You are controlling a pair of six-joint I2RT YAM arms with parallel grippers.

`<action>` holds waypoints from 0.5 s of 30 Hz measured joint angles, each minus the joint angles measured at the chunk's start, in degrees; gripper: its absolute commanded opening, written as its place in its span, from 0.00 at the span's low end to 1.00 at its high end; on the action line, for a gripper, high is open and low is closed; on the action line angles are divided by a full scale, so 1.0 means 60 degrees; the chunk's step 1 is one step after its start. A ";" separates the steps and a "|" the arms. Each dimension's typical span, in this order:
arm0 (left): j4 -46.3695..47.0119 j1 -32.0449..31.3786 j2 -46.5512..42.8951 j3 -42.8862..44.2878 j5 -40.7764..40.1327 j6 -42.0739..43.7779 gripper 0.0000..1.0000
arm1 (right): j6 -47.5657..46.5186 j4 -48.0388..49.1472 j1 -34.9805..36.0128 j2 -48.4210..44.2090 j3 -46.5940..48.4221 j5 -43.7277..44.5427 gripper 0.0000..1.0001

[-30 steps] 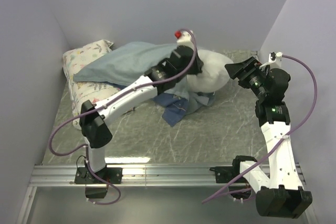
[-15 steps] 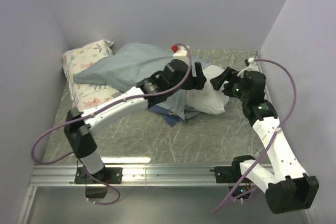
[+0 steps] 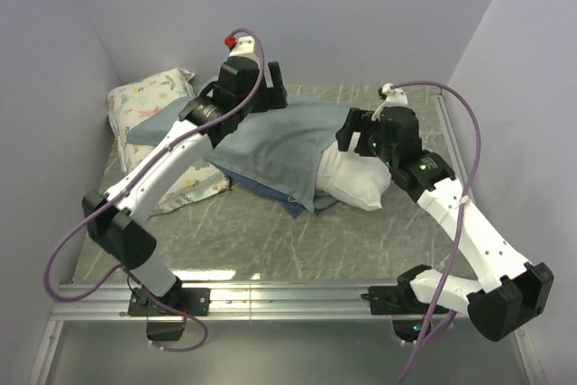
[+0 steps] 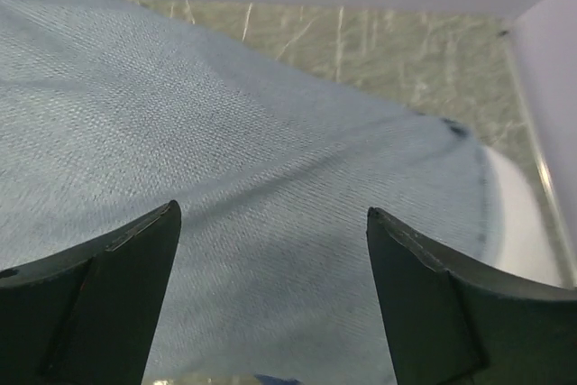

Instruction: Remove the pillowcase from the pillow

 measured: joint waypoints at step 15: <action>-0.1424 0.0127 0.4615 0.4677 0.2747 0.2798 0.91 | 0.0896 0.1891 0.0444 0.0685 -0.3595 0.0197 0.13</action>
